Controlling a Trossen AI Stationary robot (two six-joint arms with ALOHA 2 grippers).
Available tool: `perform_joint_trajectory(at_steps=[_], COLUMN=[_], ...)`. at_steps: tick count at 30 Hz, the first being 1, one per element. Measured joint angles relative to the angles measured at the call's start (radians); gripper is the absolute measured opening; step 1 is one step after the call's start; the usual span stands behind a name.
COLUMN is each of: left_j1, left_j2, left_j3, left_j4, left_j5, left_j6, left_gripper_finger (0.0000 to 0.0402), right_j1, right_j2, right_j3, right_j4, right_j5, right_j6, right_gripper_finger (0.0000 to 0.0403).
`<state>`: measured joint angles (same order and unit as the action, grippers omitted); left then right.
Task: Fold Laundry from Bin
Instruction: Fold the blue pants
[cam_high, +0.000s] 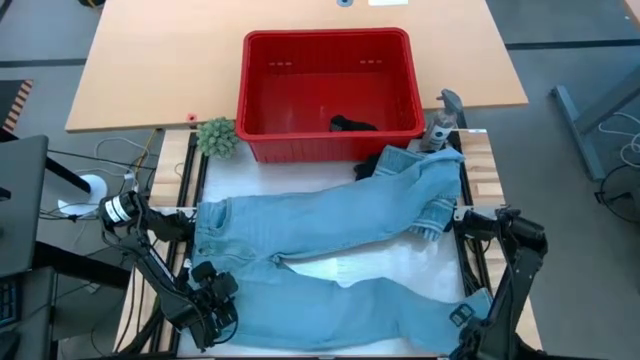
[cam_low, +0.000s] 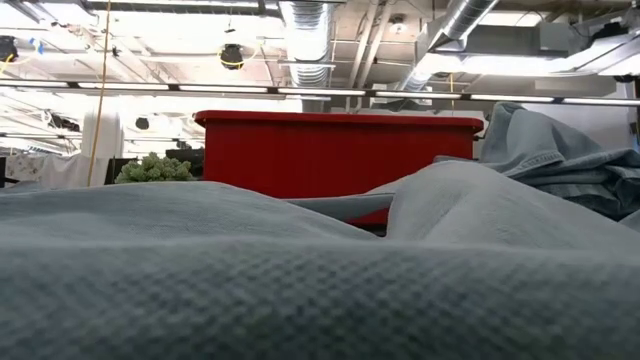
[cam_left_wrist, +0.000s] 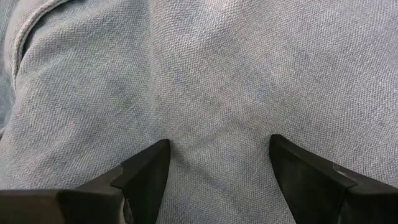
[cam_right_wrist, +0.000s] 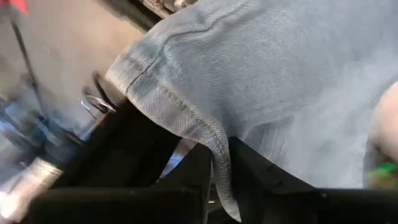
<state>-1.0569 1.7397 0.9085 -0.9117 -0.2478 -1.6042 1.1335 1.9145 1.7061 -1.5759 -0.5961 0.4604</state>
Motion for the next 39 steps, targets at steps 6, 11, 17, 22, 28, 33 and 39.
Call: perform_joint_trajectory(at_steps=[6,11,17,22,28,33,39], left_j1=[0.0,-0.001,-0.002,-0.001,-0.003,-0.002,-0.001], left_j2=[-0.014,-0.039,-0.044,-0.044,-0.044,-0.044,-0.045], left_j3=[-0.003,-0.005,-0.005,-0.005,-0.005,-0.005,-0.004], left_j4=[0.002,0.004,0.004,0.003,0.002,0.004,0.007], left_j5=[0.003,0.006,0.004,0.0,-0.03,-0.031,-0.025], left_j6=[-0.028,-0.036,-0.039,-0.027,-0.05,-0.054,-0.054], left_gripper_finger=[0.027,0.027,0.027,0.027,0.027,0.027,0.027], right_j1=[-0.064,-0.135,-0.206,-0.241,-0.298,-0.312,-0.314], right_j2=[-0.079,-0.17,-0.267,-0.341,-0.316,-0.273,-0.387], right_j3=[0.002,0.001,0.001,0.002,-0.05,-0.24,-0.571], right_j4=[0.027,0.005,0.006,0.05,0.121,0.265,0.546], right_j5=[-0.013,0.056,0.159,0.453,0.625,0.575,0.493], right_j6=[0.277,0.425,0.528,0.666,0.673,0.597,0.643], right_gripper_finger=[0.0134,0.0162,0.0161,0.0149,0.0155,0.0167,0.017])
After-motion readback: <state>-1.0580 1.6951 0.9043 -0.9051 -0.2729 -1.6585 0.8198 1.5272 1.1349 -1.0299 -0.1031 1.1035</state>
